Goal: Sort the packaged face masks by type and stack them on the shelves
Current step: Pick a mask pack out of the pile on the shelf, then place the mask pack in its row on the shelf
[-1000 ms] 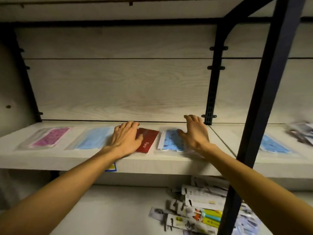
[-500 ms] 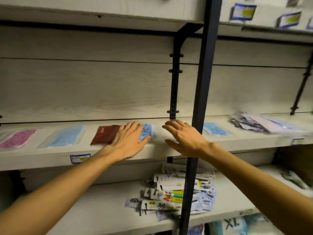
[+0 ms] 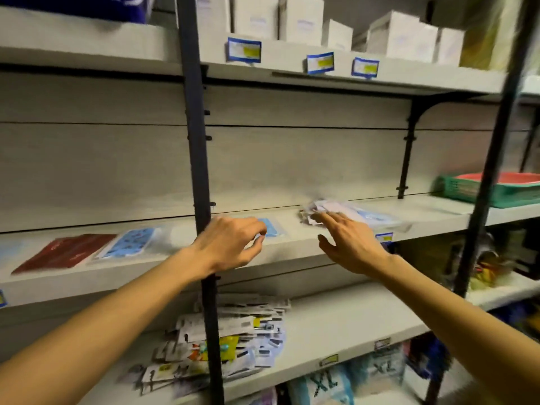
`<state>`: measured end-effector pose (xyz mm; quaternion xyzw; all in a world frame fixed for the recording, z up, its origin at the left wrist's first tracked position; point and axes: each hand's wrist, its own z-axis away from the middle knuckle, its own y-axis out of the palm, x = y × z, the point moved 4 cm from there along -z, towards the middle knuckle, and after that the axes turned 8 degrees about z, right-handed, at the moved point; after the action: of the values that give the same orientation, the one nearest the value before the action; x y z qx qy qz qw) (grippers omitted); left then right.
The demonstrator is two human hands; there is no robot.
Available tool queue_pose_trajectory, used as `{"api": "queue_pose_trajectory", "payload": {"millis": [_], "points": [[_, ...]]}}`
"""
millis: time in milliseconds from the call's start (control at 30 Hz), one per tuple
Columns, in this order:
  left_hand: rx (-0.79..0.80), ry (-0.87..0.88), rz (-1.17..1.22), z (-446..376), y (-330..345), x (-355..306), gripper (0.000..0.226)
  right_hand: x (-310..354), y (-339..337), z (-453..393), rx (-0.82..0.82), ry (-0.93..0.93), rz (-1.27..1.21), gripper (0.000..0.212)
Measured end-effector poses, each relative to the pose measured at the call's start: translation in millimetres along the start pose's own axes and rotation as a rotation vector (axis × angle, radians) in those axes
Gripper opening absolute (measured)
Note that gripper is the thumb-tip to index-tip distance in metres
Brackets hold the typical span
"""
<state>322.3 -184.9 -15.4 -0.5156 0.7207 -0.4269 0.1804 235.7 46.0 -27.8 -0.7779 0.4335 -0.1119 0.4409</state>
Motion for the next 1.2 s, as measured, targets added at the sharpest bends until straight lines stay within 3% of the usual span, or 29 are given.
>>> {"api": "queue_pose_trajectory", "payload": {"millis": [200, 333, 567, 733, 933, 1100, 1200], "points": [[0.053, -0.189, -0.010, -82, 42, -30, 0.034, -83, 21, 31, 0.104, 0.074, 0.061, 0.049], [0.163, -0.167, -0.047, -117, 77, -40, 0.040, -122, 43, 39, 0.139, 0.153, 0.035, 0.054], [0.198, -0.110, -0.064, -171, 122, -42, 0.039, -198, 83, 43, 0.184, 0.300, -0.007, 0.055], [0.180, -0.132, -0.025, -228, 152, -28, 0.039, -252, 101, 9, 0.170, 0.373, -0.061, 0.053], [0.252, -0.165, 0.032, -290, 205, -5, 0.047, -288, 143, -54, 0.261, 0.361, -0.068, 0.058], [0.325, -0.159, 0.095, -323, 237, 19, 0.053, -315, 182, -97, 0.411, 0.357, -0.150, 0.076], [0.382, -0.145, 0.137, -332, 257, 26, 0.057, -322, 203, -109, 0.448, 0.329, -0.197, 0.070]]}}
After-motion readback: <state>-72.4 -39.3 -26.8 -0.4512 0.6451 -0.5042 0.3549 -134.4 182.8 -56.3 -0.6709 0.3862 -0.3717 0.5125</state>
